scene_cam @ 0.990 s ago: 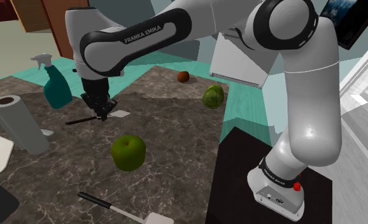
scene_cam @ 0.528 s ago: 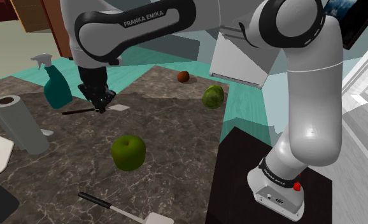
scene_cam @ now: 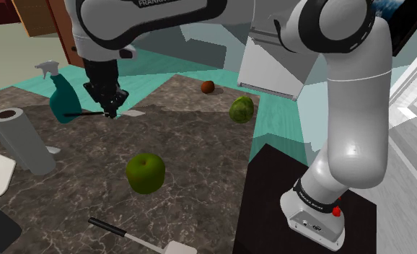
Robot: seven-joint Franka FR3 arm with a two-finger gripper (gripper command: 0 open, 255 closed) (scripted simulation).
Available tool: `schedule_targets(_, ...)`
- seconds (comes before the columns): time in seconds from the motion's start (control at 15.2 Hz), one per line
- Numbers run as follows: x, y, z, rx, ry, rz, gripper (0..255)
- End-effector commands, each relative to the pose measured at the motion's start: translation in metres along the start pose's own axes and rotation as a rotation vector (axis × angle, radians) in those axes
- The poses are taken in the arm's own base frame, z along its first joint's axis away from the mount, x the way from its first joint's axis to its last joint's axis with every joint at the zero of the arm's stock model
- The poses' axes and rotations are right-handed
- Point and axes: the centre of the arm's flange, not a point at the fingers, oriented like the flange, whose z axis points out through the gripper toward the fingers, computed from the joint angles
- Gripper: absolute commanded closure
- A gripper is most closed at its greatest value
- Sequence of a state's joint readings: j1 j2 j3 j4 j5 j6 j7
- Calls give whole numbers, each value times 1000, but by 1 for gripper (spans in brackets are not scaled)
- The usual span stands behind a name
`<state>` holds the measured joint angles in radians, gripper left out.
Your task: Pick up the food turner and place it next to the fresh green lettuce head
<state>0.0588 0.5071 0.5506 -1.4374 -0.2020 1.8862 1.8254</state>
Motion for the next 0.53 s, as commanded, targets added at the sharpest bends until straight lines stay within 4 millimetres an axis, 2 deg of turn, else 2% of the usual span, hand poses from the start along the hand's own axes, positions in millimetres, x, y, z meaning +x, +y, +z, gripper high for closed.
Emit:
schedule_targets(0.0, -1, 1, -12, 0, 0, 0, 255)
schedule_targets(0.13, -1, 1, -19, 0, 0, 0, 255)
schedule_targets(0.46, 61, 24, -24, 0, 0, 0, 255)
